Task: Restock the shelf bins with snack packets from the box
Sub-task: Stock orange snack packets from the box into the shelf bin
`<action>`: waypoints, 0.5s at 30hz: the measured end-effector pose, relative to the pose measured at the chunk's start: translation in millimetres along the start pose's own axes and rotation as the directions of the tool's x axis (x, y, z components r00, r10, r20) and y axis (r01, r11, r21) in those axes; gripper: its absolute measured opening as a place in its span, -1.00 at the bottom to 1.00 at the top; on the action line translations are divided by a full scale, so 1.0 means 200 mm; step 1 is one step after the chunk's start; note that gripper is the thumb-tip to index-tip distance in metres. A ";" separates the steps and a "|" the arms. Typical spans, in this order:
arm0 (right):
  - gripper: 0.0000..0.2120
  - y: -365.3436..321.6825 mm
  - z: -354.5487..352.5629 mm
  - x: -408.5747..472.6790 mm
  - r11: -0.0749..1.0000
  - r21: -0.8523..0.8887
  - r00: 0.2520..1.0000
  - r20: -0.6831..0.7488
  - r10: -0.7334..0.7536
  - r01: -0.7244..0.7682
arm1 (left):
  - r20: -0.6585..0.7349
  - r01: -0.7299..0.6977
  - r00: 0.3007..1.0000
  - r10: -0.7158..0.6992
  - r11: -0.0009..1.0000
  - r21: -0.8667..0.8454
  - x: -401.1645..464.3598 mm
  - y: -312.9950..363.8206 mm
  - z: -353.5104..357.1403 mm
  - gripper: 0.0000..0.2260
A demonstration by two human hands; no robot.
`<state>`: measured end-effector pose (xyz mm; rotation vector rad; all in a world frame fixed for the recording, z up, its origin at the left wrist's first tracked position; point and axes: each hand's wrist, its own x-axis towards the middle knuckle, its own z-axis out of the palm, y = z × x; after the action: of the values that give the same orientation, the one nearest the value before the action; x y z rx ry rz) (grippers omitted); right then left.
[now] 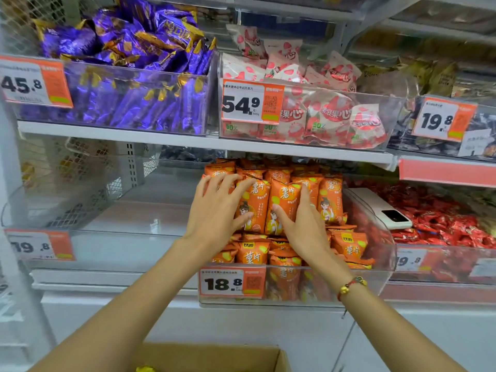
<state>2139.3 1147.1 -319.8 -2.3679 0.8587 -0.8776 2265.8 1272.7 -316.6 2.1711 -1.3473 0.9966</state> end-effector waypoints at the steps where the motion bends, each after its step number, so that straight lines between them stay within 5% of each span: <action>1: -0.19 0.01 0.00 0.00 1.000 -0.016 1.000 0.003 -0.007 0.008 | -0.013 -0.003 1.000 0.003 1.000 0.007 0.00 -0.01 0.00 -0.46; 6: -0.12 0.02 -0.04 0.01 0.994 -0.085 0.981 0.188 -0.054 0.071 | -0.047 0.008 0.999 -0.007 1.000 0.021 -0.01 -0.03 0.01 -0.48; 11: -0.16 0.05 -0.02 0.00 0.987 -0.134 0.994 0.077 -0.082 0.092 | -0.065 0.003 0.998 -0.005 1.000 -0.025 -0.03 -0.04 0.02 -0.49; 15: -0.15 0.05 -0.01 0.01 0.977 -0.152 0.979 0.160 -0.123 0.148 | -0.036 -0.004 0.999 0.003 1.000 -0.012 -0.01 -0.04 0.00 -0.50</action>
<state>2135.6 1137.3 -323.7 -2.6232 0.7412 -0.6922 2271.4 1277.9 -317.5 2.1329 -1.3376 1.0217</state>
